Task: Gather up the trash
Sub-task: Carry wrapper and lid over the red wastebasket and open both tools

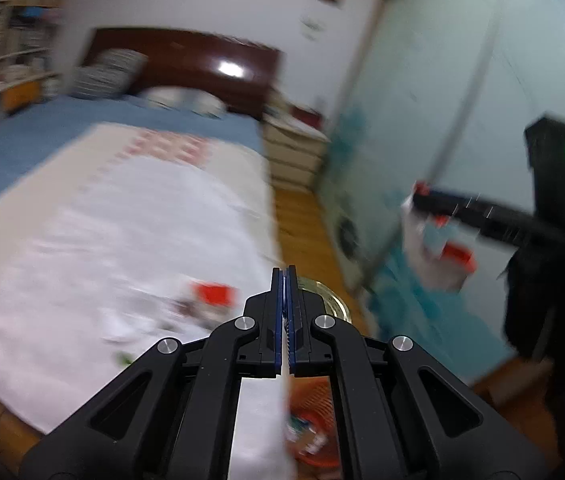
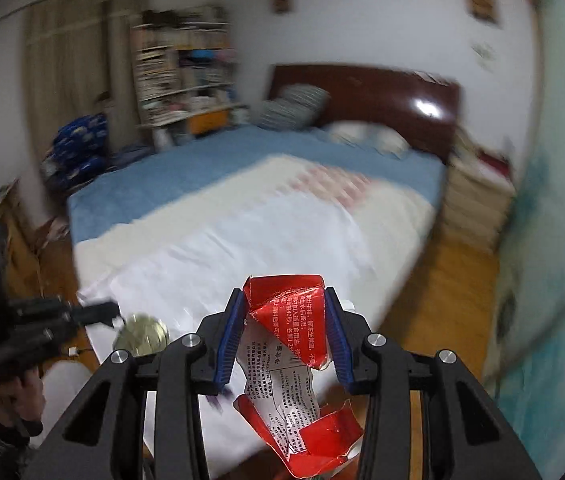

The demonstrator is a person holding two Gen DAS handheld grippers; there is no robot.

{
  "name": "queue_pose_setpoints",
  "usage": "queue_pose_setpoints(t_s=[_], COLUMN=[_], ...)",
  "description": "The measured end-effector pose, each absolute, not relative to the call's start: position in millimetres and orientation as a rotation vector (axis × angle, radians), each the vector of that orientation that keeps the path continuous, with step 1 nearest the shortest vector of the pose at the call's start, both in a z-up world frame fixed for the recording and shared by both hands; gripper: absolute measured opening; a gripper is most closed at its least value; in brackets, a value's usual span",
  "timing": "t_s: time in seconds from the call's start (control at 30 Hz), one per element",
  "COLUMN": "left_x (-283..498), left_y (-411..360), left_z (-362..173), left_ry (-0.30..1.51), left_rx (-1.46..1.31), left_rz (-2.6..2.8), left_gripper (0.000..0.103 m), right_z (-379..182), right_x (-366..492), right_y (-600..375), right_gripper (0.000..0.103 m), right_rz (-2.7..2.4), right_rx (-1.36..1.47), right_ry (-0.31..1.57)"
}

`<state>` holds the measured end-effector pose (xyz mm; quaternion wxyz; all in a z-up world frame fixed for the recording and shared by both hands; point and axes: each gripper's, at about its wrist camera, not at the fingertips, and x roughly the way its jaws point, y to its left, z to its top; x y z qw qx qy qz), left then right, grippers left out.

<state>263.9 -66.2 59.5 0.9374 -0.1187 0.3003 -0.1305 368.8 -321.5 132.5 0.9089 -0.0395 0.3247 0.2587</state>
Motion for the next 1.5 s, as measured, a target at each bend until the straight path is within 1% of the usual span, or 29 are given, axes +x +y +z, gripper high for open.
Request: queue_pose_setpoints(t_s=[0.07, 0.1, 0.13, 0.17, 0.2, 0.27, 0.33, 0.4, 0.47, 0.53, 0.67, 0.7, 0.73, 0.77, 0.8, 0.83, 0.87, 1.07, 1.23, 1.3, 1.37, 1.4, 1.43, 1.5], left_x=[275.1, 282.3, 288.1, 291.8, 297.4, 301.4, 307.7, 311.1, 313.9, 317.6, 318.5, 320.5, 320.3, 322.6, 321.6, 319.5, 318.7, 311.5, 294.8, 285.7, 276.1, 268.5, 260.2, 245.7], left_y=[-110.2, -138.8, -163.5, -183.6, -209.8, -228.2, -248.0, -262.8, -272.7, -275.7, -280.6, -283.8, -286.1, -291.4, -291.0, -288.4, -286.5, -277.4, -249.7, -232.6, -212.1, -198.0, -182.5, -156.0], left_z=[29.6, 4.2, -22.9, -46.6, -82.5, -118.8, -155.5, -178.2, -193.3, -200.1, -206.1, -203.3, -203.1, -205.2, -204.1, -201.7, -199.7, -185.8, -149.1, -130.9, -113.1, -102.3, -92.0, -77.6], left_ry=[0.686, 0.738, 0.789, 0.834, 0.903, 0.973, 1.040, 1.072, 1.091, 1.107, 1.119, 1.120, 1.120, 1.118, 1.115, 1.107, 1.092, 1.061, 0.997, 0.965, 0.932, 0.909, 0.885, 0.849], left_rx=[-0.191, -0.152, -0.109, -0.066, -0.014, 0.014, 0.051, 0.091, 0.139, 0.142, 0.144, 0.150, 0.158, 0.166, 0.171, 0.160, 0.140, 0.121, 0.125, 0.129, 0.121, 0.111, 0.100, 0.083], left_rz=[-0.318, -0.347, -0.368, -0.381, -0.391, -0.394, -0.397, -0.416, -0.412, -0.397, -0.388, -0.390, -0.390, -0.387, -0.379, -0.375, -0.374, -0.367, -0.319, -0.293, -0.262, -0.245, -0.222, -0.183], left_gripper=[0.001, 0.001, 0.001, 0.001, 0.001, 0.001, 0.001, 0.001, 0.001, 0.002, 0.002, 0.002, 0.003, 0.010, 0.034, 0.067, 0.075, 0.076, 0.076, 0.077, 0.077, 0.080, 0.082, 0.083], right_z=[61.4, 23.2, -2.2, -36.0, -64.0, -121.0, -168.1, -207.1, -241.7, -261.8, -268.7, -269.5, -271.3, -272.7, -272.1, -271.6, -270.1, -261.9, -247.5, -233.8, -215.6, -195.7, -195.7, -171.4], right_x=[356.0, 349.1, 342.5, 336.1, 329.1, 314.0, 303.0, 295.1, 293.2, 307.6, 324.5, 325.8, 326.8, 326.7, 327.1, 326.9, 325.4, 328.1, 323.8, 318.5, 313.0, 305.0, 305.0, 291.5], right_y=[-381.2, -407.6, -423.8, -444.2, -460.5, -482.8, -495.6, -494.4, -500.8, -501.3, -488.6, -486.0, -487.4, -490.2, -492.8, -494.4, -500.3, -511.7, -507.4, -501.7, -489.3, -472.8, -472.8, -452.7], right_gripper=[0.040, 0.040, 0.040, 0.040, 0.040, 0.040, 0.040, 0.040, 0.040, 0.040, 0.042, 0.045, 0.049, 0.052, 0.062, 0.074, 0.076, 0.076, 0.076, 0.076, 0.076, 0.076, 0.076, 0.076], right_rz=[0.454, 0.413, 0.378, 0.344, 0.315, 0.243, 0.201, 0.199, 0.173, 0.148, 0.159, 0.161, 0.164, 0.165, 0.160, 0.138, 0.131, 0.115, 0.142, 0.158, 0.156, 0.179, 0.179, 0.218], right_rx=[0.030, 0.095, 0.157, 0.264, 0.349, 0.461, 0.545, 0.576, 0.582, 0.590, 0.592, 0.594, 0.619, 0.644, 0.654, 0.652, 0.653, 0.691, 0.661, 0.633, 0.547, 0.478, 0.478, 0.433], right_ry=[0.779, 0.837, 0.872, 0.923, 0.960, 1.018, 1.059, 1.082, 1.111, 1.150, 1.138, 1.138, 1.138, 1.133, 1.127, 1.117, 1.112, 1.076, 1.041, 1.007, 0.982, 0.944, 0.944, 0.895])
